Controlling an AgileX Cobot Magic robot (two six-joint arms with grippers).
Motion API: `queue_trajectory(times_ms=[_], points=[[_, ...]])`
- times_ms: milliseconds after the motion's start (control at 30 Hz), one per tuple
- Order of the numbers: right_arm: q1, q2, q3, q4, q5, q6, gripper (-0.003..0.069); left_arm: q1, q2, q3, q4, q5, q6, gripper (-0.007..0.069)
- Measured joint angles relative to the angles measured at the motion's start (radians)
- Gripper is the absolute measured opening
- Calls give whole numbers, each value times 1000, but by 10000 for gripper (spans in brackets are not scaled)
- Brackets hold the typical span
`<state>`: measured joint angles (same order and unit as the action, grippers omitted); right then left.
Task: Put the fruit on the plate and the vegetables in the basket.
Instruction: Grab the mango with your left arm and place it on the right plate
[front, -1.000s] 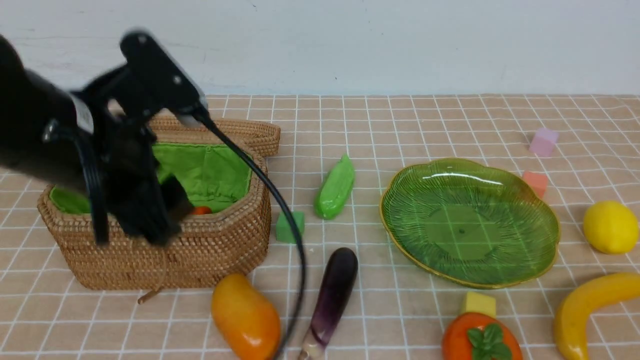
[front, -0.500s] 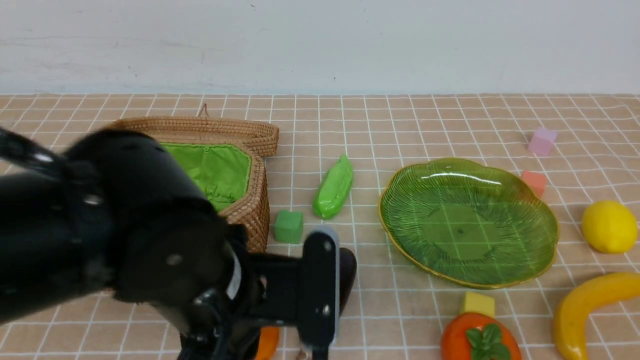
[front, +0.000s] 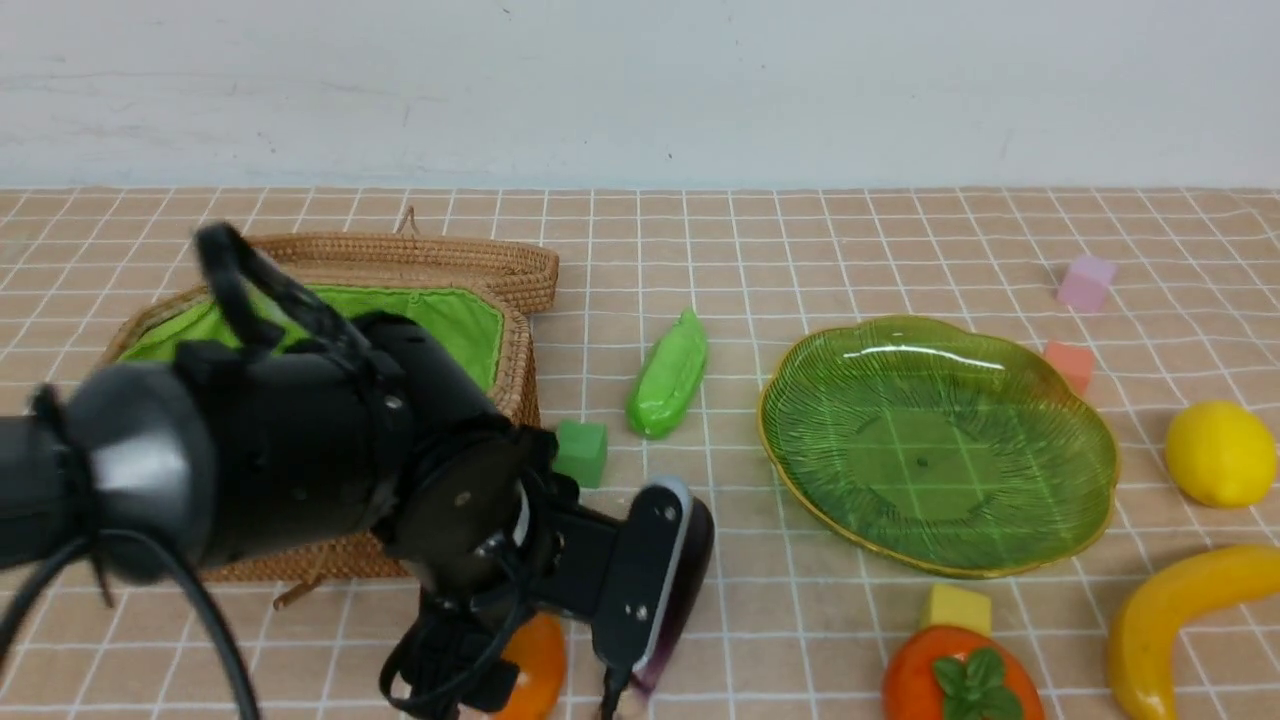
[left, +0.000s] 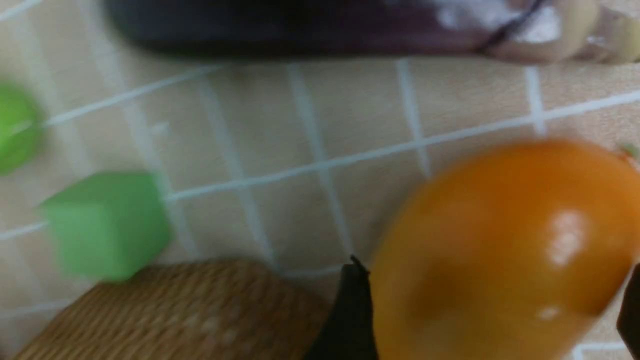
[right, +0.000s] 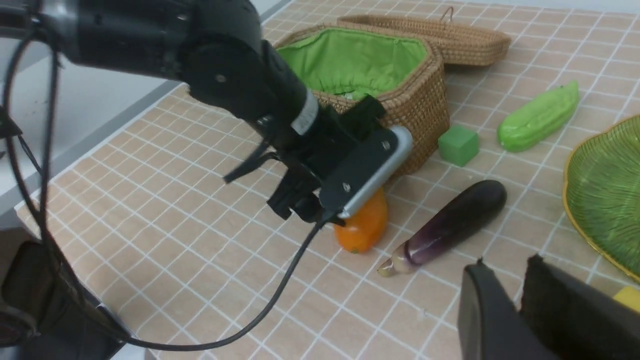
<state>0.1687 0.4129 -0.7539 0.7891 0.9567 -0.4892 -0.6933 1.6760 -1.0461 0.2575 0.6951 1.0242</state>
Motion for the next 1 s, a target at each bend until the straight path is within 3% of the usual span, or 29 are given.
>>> queue_trajectory(times_ms=[333, 433, 533, 733, 1000], points=[[0, 0, 0, -2, 25, 0, 143, 0, 132, -3, 16, 18, -1, 524], [0, 0, -1, -3, 24, 0, 144, 0, 132, -4, 24, 23, -79, 521], [0, 0, -27, -38, 25, 7, 144, -1, 113, -8, 14, 32, -230, 521], [0, 0, -129, -244, 12, 113, 144, -75, -23, -185, -146, 56, -478, 521], [0, 0, -141, -383, -24, 226, 151, -116, 150, -613, -392, -63, -558, 521]])
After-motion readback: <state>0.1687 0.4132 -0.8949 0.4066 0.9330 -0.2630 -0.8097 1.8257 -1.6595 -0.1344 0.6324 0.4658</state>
